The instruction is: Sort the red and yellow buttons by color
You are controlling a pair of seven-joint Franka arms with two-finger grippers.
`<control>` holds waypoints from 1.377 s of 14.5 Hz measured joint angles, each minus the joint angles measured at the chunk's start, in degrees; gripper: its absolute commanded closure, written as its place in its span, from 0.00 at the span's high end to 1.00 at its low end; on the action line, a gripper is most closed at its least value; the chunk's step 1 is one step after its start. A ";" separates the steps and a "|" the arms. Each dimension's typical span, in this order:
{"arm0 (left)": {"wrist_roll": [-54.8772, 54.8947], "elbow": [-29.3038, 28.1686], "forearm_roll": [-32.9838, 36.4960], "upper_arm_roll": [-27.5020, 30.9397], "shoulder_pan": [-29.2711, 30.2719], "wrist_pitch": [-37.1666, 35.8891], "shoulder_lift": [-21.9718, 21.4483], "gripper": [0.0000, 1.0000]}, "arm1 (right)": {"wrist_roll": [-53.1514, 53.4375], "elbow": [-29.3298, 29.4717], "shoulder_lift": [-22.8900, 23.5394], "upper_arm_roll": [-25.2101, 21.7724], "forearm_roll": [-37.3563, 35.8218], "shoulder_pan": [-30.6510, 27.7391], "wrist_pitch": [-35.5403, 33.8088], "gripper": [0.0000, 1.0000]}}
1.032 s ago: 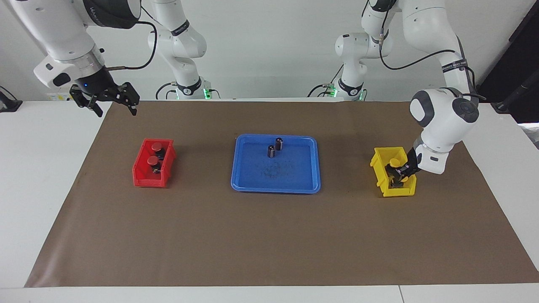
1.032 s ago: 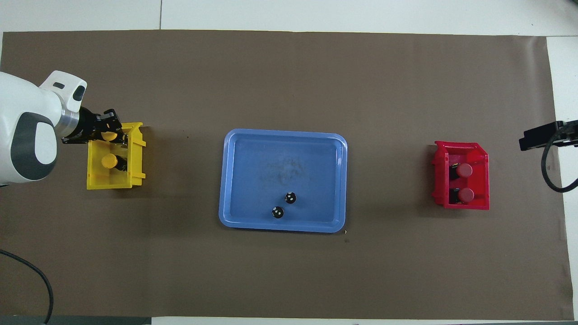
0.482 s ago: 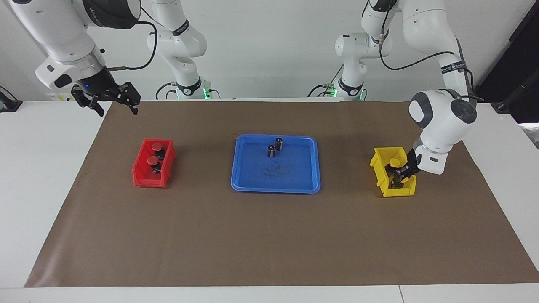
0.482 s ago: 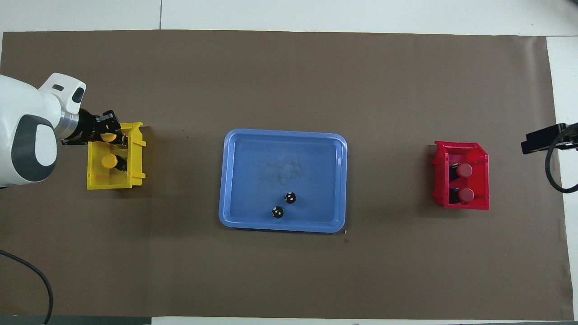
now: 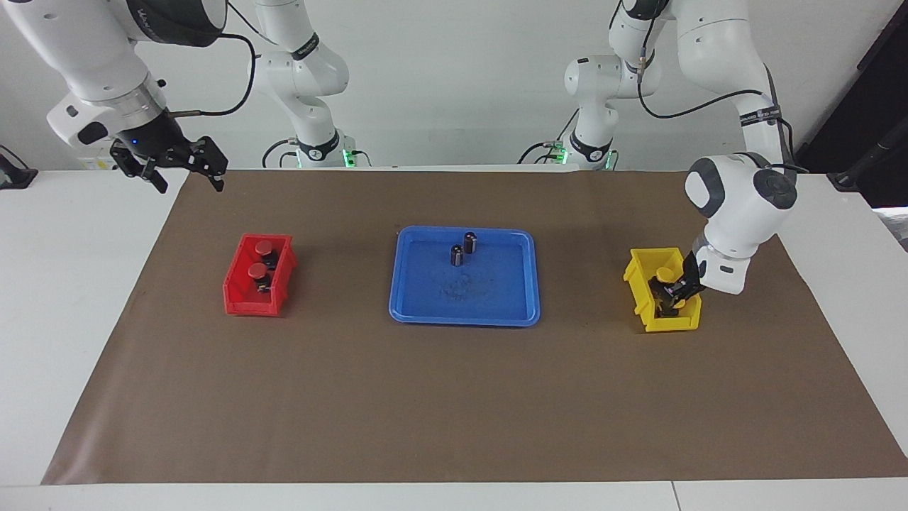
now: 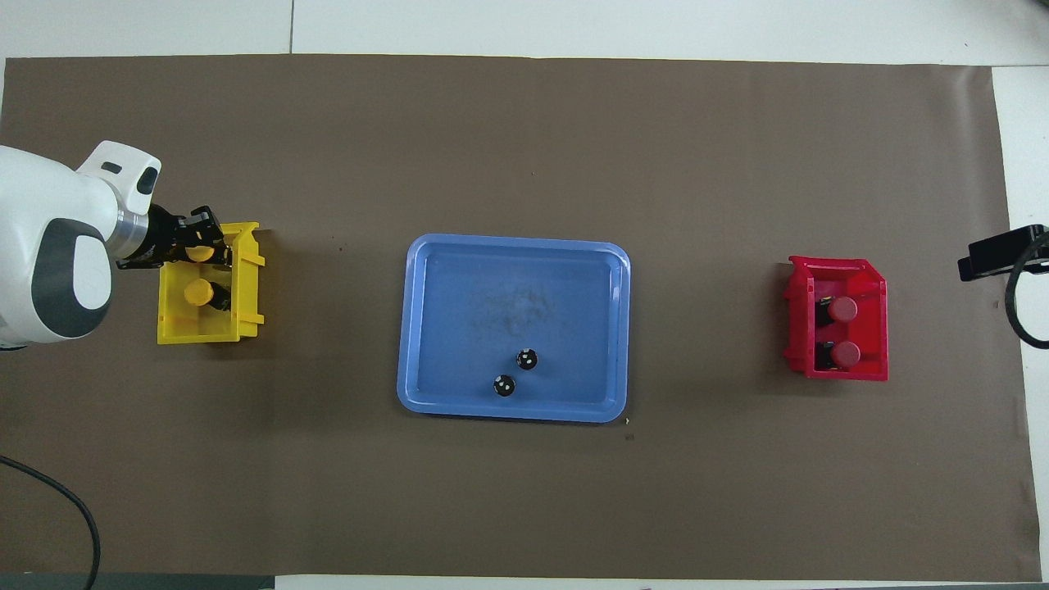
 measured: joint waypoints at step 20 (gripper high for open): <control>13.41 19.89 5.91 -0.71 -0.05 -29.35 -5.85 1.00 | 0.25 -0.33 0.20 0.08 -0.36 0.70 -0.05 1.00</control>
